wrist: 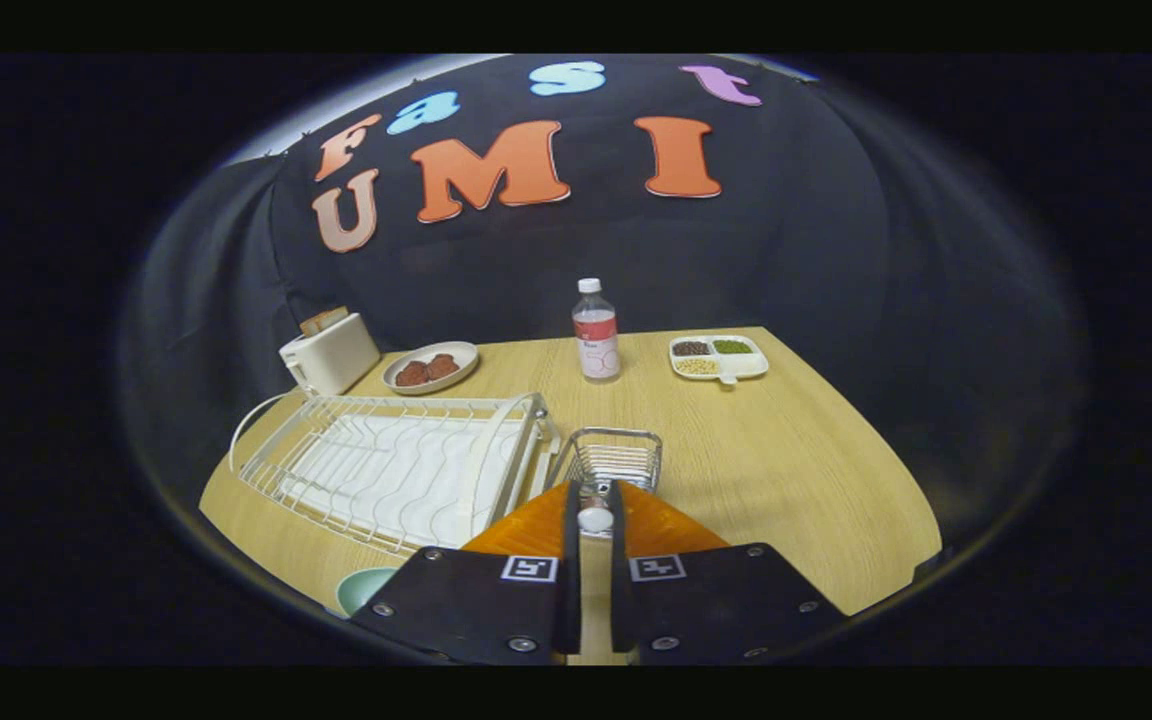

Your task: Take the plate from the dish rack, then take the spoon from the basket and place it into the plate.

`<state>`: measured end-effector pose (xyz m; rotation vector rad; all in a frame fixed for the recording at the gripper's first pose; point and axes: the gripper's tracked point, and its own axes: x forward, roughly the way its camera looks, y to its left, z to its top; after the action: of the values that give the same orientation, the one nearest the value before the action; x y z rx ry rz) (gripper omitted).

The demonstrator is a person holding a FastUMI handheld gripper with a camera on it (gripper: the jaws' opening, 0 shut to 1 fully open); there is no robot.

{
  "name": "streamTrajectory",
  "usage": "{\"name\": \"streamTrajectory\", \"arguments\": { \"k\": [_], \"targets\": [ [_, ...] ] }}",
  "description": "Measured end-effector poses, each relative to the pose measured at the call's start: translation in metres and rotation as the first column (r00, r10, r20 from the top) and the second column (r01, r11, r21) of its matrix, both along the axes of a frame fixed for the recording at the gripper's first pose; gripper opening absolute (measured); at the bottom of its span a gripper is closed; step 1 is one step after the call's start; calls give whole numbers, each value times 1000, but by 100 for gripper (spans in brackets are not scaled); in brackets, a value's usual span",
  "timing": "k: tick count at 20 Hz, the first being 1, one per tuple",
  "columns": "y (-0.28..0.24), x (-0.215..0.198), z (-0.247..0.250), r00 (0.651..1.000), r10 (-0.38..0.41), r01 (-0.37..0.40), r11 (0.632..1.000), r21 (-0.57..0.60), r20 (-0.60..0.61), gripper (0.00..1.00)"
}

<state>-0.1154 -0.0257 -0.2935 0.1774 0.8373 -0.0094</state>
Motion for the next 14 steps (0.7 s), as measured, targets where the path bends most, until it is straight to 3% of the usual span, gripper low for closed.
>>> {"name": "streamTrajectory", "arguments": {
  "k": [14],
  "targets": [
    [-8, -30, 99, 997, -10, 6, 999, 46, 80, 12]
  ]
}}
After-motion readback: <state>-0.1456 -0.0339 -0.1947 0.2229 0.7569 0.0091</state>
